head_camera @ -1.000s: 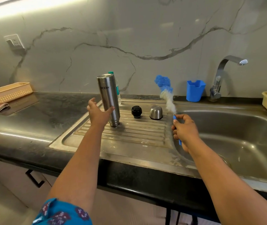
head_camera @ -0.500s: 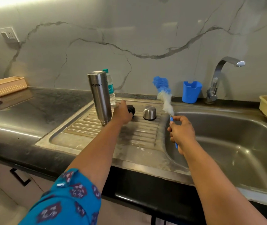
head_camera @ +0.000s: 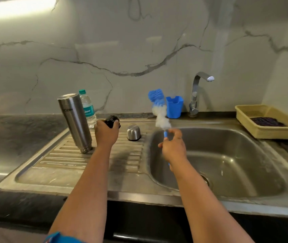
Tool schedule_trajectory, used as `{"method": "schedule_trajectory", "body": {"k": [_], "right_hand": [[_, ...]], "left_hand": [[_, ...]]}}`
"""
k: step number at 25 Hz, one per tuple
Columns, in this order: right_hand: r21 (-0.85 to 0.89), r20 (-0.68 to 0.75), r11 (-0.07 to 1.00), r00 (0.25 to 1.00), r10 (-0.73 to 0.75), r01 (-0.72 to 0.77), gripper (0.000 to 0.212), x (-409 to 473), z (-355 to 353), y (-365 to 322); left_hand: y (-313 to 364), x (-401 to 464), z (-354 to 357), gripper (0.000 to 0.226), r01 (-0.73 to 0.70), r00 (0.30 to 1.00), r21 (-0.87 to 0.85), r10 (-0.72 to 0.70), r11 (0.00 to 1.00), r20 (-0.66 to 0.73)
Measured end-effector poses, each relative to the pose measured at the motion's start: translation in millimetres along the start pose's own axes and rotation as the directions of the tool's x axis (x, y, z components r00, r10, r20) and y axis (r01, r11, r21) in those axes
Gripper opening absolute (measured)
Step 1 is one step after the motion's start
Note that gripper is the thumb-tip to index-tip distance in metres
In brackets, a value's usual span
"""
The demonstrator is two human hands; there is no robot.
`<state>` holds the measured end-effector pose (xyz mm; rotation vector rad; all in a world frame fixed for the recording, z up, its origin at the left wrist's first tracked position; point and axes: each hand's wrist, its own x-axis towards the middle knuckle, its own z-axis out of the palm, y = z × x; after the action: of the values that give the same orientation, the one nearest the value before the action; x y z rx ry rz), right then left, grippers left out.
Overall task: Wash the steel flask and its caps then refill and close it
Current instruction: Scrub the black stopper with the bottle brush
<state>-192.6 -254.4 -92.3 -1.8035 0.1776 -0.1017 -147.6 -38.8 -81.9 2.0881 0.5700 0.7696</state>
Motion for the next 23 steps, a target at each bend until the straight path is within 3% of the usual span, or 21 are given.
{"method": "schedule_trajectory", "body": {"k": [2,3,4,6,7,12,18,23], "right_hand": [[-0.136,-0.043,0.989,0.998,-0.055,0.049,0.032,8.5,-28.8,-5.8],[-0.214,-0.060,0.974,0.994,-0.093,0.078,0.031,16.1,-45.7,-11.8],[-0.303,-0.071,0.947,0.989,-0.132,0.104,0.029,25.5,-63.3,-19.9],[-0.480,-0.071,0.866,0.978,-0.198,0.140,0.026,46.3,-93.0,-42.0],[-0.545,-0.064,0.825,0.973,-0.221,0.152,0.027,55.2,-102.4,-53.0],[-0.787,-0.037,0.591,0.942,-0.333,0.178,0.036,85.1,-112.9,-89.3],[-0.911,0.081,0.406,0.997,-0.007,0.077,0.035,119.9,-89.1,-115.8],[-0.928,0.067,0.364,0.996,-0.064,0.086,0.038,127.5,-83.4,-126.5]], "left_hand": [[26.8,-21.2,4.3,0.048,0.084,0.996,-0.255,-0.078,0.963,0.032],[41.0,-33.2,11.9,0.038,0.156,0.987,-0.441,-0.117,0.884,0.114],[54.7,-45.2,23.3,0.025,0.276,0.958,-0.626,-0.153,0.730,0.245],[74.6,-67.3,50.4,0.014,0.506,0.862,-0.770,-0.183,0.388,0.474],[77.1,-77.4,63.9,0.016,0.562,0.827,-0.759,-0.191,0.330,0.529],[63.5,-98.7,103.5,0.039,0.565,0.799,-0.634,-0.158,0.528,0.581],[64.1,-95.6,115.0,0.046,0.603,0.767,-0.616,-0.158,0.506,0.622],[60.2,-91.4,125.7,0.031,0.628,0.758,-0.622,-0.186,0.468,0.625]]}}
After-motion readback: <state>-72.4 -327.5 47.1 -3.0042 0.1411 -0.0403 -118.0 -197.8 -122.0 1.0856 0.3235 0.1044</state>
